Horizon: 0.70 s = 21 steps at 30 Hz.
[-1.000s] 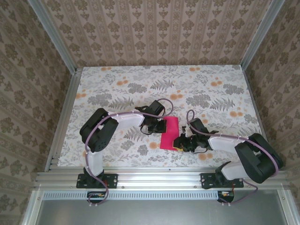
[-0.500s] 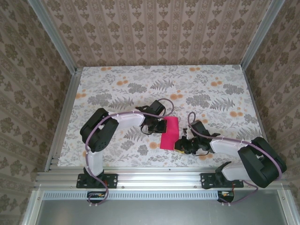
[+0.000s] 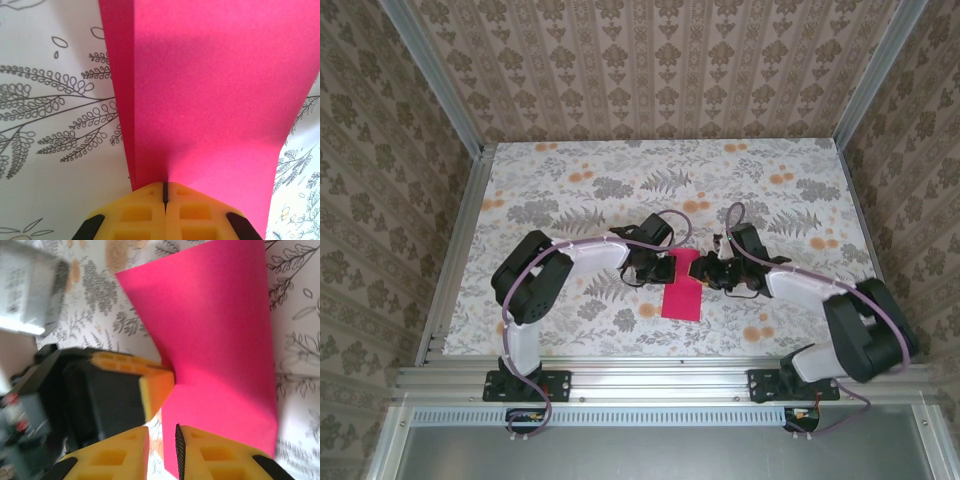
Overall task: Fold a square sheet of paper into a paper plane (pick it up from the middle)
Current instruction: Fold the square sheet of paper in half at the center of the table.
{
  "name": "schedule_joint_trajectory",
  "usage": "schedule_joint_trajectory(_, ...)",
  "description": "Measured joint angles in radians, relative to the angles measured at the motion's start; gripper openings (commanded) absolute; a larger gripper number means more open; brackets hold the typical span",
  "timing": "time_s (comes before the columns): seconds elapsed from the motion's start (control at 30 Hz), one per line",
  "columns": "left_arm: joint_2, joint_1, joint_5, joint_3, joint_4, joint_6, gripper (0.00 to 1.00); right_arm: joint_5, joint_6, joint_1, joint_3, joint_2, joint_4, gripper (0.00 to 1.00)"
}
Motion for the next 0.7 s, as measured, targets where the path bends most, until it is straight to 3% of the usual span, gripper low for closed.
schedule_joint_trajectory(0.27, 0.002, 0.000, -0.002, 0.002, -0.003, 0.003, 0.00, -0.022, -0.011, -0.023, 0.008, 0.175, 0.062, 0.22)
schedule_joint_trajectory(0.53, 0.006, 0.000, -0.004, 0.012, -0.017, 0.008, 0.00, -0.064, -0.008, -0.035, -0.011, 0.189, 0.138, 0.23)
schedule_joint_trajectory(0.7, 0.006, 0.000, -0.007, 0.014, -0.021, 0.011, 0.00, -0.066, -0.011, -0.039, -0.005, 0.134, 0.092, 0.23)
